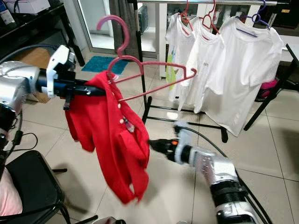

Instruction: Hang hanger

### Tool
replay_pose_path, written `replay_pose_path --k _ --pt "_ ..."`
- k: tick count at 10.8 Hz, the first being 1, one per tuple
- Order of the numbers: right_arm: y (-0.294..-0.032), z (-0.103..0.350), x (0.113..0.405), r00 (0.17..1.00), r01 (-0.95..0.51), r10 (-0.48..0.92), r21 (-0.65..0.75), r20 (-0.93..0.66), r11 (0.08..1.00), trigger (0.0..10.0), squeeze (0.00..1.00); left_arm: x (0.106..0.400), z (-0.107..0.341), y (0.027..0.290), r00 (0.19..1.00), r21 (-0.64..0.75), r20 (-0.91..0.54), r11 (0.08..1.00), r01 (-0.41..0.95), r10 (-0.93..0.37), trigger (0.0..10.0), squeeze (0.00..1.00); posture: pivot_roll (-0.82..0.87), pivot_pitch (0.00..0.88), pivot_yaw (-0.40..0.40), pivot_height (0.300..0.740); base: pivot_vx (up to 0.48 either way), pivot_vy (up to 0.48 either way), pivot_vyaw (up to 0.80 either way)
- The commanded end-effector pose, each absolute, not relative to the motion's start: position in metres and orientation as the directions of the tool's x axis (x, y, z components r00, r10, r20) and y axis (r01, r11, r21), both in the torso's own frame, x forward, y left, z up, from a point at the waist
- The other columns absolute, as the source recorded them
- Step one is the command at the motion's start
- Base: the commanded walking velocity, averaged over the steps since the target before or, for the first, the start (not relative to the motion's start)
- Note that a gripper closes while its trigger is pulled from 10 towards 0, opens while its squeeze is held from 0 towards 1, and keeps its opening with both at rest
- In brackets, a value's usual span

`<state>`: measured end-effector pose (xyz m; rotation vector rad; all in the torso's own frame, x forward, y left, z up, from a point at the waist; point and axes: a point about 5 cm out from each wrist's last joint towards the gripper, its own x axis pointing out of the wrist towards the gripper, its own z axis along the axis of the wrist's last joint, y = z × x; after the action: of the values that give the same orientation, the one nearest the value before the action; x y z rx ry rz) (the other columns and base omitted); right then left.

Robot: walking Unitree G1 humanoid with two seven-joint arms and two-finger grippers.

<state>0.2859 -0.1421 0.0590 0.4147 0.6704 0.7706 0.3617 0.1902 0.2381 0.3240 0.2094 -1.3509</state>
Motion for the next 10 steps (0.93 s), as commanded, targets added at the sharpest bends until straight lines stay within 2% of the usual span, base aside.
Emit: replay_pose_path --k 1,2,3,5,6,7,10 --pt "-0.136 0.054 0.280 0.491 -0.503 0.761 0.575 -0.424 0.645 10.0 0.64 0.361 0.248 0.192 0.227 0.145 -0.296 0.191 0.971 -0.928 0.0 0.00 -0.12 0.006 0.136 0.740 0.000 0.000 0.00" --pt "-0.128 0.046 0.274 0.450 -0.505 0.767 0.579 -0.457 0.641 10.0 0.00 0.360 0.251 0.189 0.217 0.146 -0.274 0.183 0.972 -0.937 0.0 0.00 -0.12 0.006 0.136 0.740 0.000 0.000 0.00" --pt "-0.123 0.041 0.267 0.401 -0.518 0.781 0.586 -0.478 0.624 10.0 0.00 0.360 0.253 0.189 0.215 0.150 -0.266 0.180 0.972 -0.939 0.0 0.00 -0.11 0.005 0.136 0.740 0.000 0.000 0.00" --pt "-0.130 0.024 0.262 0.363 -0.512 0.723 0.523 -0.588 0.682 10.0 0.00 0.360 0.262 0.192 0.236 0.169 -0.245 0.198 0.966 -0.941 0.0 0.00 -0.11 0.001 0.133 0.740 0.000 0.000 0.00" --pt "-0.133 0.019 0.259 0.351 -0.513 0.708 0.507 -0.613 0.693 5.3 0.00 0.360 0.265 0.194 0.246 0.175 -0.239 0.208 0.962 -0.939 0.0 0.00 -0.10 0.000 0.130 0.740 0.000 0.000 0.00" --pt "-0.137 0.013 0.259 0.349 -0.509 0.678 0.477 -0.647 0.716 0.0 0.00 0.360 0.266 0.196 0.255 0.178 -0.240 0.216 0.960 -0.937 0.0 0.00 -0.10 0.000 0.129 0.740 0.000 0.000 0.00" --pt "-0.150 -0.011 0.264 0.400 -0.446 0.563 0.383 -0.723 0.809 0.0 0.00 0.355 0.263 0.204 0.268 0.180 -0.259 0.226 0.957 -0.928 0.0 0.00 -0.10 0.000 0.137 0.740 0.000 0.000 0.00"
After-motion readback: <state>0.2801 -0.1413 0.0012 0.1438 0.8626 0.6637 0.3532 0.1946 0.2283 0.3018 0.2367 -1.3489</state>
